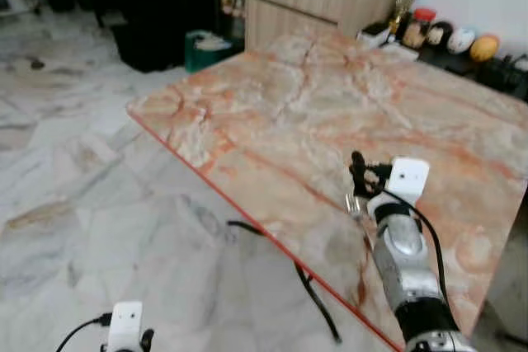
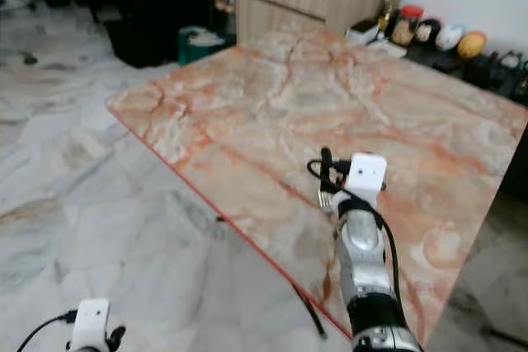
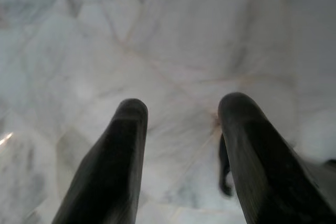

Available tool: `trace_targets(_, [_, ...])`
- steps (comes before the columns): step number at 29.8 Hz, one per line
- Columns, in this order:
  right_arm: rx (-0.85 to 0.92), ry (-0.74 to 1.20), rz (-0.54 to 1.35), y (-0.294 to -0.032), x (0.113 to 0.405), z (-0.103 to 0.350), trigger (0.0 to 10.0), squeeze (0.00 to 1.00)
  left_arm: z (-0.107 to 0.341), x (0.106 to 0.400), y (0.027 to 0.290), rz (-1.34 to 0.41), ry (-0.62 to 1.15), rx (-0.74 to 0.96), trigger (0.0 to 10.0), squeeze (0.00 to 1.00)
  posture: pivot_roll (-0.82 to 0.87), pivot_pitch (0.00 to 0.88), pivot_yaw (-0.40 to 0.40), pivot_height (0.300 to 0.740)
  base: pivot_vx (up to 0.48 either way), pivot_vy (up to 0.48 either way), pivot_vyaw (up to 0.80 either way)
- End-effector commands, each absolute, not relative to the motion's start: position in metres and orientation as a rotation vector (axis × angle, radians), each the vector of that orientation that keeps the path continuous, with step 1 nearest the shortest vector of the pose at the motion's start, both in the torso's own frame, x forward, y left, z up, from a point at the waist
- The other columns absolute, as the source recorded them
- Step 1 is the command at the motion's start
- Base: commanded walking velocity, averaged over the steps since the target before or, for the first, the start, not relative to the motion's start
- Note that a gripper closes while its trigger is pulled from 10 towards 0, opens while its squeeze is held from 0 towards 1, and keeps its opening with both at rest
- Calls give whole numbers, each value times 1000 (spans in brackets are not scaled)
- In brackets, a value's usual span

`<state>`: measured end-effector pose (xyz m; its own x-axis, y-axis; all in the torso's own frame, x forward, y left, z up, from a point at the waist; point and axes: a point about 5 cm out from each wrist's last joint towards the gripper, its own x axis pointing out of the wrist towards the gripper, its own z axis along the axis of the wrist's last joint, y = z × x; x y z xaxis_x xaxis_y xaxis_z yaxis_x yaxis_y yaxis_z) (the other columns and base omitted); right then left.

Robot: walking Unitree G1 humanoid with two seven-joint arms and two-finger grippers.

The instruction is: Setting the table

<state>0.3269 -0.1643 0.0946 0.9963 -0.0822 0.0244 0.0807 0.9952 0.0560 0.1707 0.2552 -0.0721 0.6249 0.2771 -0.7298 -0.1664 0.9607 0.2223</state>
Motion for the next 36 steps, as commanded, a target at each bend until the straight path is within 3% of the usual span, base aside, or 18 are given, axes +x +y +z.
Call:
trace_targets(1, [46, -26, -81, -167, 323, 94, 10000, 0, -76, 164, 253, 261, 885, 132, 10000, 0, 70, 0, -36, 740, 0, 0, 0])
trace_targets(11, [34, -25, -84, -173, 313, 96, 10000, 0, -75, 166, 253, 258, 880, 139, 10000, 0, 59, 0, -31, 740, 0, 0, 0])
trace_targets(20, [-88, 85, 41, -184, 270, 106, 10000, 0, -77, 164, 252, 240, 891, 153, 10000, 0, 17, 0, -16, 740, 0, 0, 0])
trace_targets(31, [-51, 77, -4, -186, 275, 114, 10000, 0, -76, 165, 252, 237, 881, 152, 10000, 0, 31, 0, -29, 740, 0, 0, 0])
trace_targets(36, [-88, 205, 79, -176, 272, 109, 10000, 0, -77, 162, 251, 245, 889, 150, 10000, 0, 26, 0, -27, 740, 0, 0, 0])
